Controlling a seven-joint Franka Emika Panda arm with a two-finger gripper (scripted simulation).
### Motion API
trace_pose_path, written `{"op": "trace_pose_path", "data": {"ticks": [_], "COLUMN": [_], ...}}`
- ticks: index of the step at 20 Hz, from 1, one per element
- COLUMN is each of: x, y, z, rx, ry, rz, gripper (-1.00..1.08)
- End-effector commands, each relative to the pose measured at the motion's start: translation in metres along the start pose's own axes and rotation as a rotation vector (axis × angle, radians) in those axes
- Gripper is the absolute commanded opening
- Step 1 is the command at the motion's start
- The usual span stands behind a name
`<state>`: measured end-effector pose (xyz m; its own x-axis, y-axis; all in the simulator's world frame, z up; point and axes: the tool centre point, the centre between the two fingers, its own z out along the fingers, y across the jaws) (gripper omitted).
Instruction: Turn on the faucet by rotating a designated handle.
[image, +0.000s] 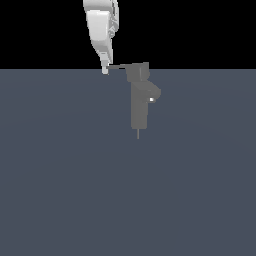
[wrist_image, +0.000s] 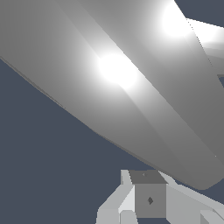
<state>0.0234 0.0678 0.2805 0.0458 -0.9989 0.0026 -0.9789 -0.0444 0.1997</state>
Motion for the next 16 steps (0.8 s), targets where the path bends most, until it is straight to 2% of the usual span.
{"op": "trace_pose_path", "data": {"ticks": [1,16], "x": [0.012,0.044], "y": [0.007,0.045], "z": [-0.002,-0.004], "rx": [-0.001,0.002], "ry": [0.000,-0.002], "rz": [0.010,0.008], "gripper": [-1.00,-1.00]}}
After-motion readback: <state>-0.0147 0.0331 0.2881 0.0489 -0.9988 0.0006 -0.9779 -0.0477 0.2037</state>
